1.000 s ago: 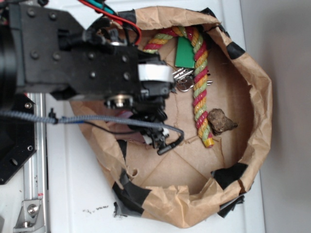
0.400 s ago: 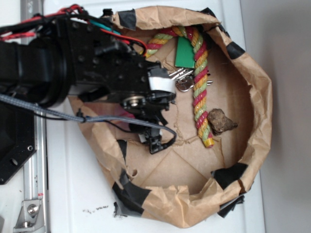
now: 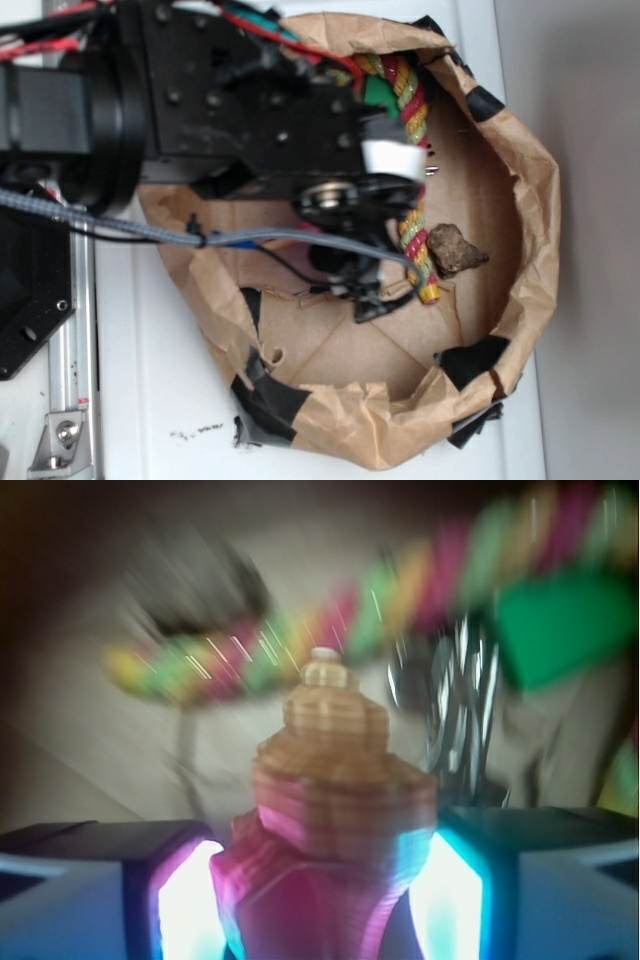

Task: Grab the shell.

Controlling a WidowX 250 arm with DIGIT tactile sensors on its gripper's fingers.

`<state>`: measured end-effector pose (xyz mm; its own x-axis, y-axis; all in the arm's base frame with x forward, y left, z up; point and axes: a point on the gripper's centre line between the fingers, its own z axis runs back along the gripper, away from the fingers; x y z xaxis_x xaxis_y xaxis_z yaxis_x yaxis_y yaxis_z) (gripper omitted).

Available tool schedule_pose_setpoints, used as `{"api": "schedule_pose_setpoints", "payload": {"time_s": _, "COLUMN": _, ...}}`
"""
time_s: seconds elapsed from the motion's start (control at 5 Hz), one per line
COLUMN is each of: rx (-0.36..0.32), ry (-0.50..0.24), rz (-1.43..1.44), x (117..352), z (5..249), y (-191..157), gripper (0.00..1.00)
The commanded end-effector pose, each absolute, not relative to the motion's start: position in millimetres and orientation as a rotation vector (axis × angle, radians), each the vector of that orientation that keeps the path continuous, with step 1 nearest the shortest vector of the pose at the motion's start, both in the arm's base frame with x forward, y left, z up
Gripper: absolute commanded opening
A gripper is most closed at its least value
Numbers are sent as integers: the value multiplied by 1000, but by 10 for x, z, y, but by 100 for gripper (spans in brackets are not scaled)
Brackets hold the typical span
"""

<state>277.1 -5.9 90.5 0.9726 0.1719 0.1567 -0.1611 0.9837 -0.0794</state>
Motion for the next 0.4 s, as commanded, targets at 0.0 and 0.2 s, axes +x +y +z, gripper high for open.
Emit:
{"api": "schedule_pose_setpoints", "payload": {"time_s": 0.0, "rx": -35, "ry": -130, "rz": -41, "x": 2917, "z": 1578, "y": -255, "gripper": 0}}
{"api": "schedule_pose_setpoints", "payload": {"time_s": 0.2, "rx": -42, "ry": -116, "rz": -59, "x": 2864, "z": 1625, "y": -304, "gripper": 0}}
